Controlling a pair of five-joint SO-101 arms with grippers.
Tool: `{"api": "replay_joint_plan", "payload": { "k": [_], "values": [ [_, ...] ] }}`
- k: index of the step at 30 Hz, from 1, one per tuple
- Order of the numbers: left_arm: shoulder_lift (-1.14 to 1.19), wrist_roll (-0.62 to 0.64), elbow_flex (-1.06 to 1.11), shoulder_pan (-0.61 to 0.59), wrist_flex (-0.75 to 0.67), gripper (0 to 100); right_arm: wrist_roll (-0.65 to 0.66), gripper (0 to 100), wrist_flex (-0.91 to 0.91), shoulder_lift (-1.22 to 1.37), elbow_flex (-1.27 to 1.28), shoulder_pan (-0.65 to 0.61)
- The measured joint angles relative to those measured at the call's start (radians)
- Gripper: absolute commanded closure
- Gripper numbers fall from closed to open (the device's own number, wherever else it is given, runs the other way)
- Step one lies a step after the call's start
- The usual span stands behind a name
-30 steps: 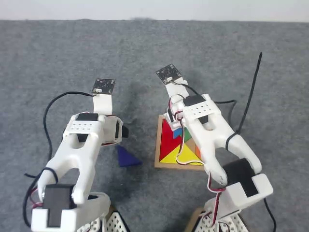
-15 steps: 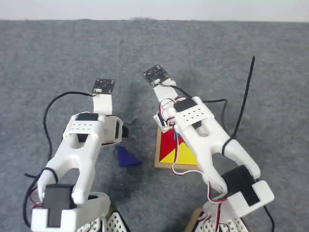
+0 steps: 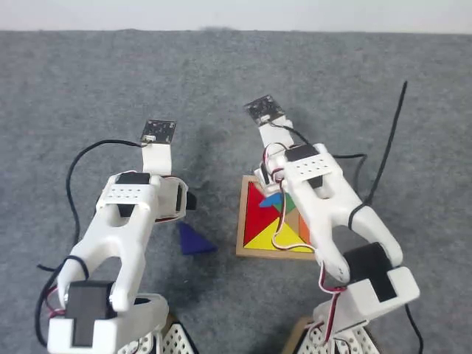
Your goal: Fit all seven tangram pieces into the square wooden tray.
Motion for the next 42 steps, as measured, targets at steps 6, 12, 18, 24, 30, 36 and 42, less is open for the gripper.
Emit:
{"api": "replay_joint_plan", "payload": {
  "k": [6,12,18,24,30,36,42],
  "values": [
    [0.000,0.000,0.000,0.000,0.000,75,0.008,99.2,0.000,0.000,0.020,0.018],
    [0.000,0.000,0.000,0.000,0.000,75,0.008,99.2,0.002,0.000,0.051,0.018],
    [0.000,0.000,0.000,0.000,0.000,75,0.008,99.2,-0.003,-0.021,0.051,0.057],
    [0.000,0.000,0.000,0.000,0.000,75,-0.009,99.2,-0.020,-0.236,0.152,0.054],
    [0.000,0.000,0.000,0.000,0.000,75,-0.009,99.2,-0.020,-0.400,0.361,0.054],
    [0.000,0.000,0.000,0.000,0.000,75,-0.009,99.2,-0.020,-0.400,0.411,0.054],
    [0.000,0.000,0.000,0.000,0.000,75,-0.009,99.2,-0.043,-0.336,0.411,0.000]
  ]
}}
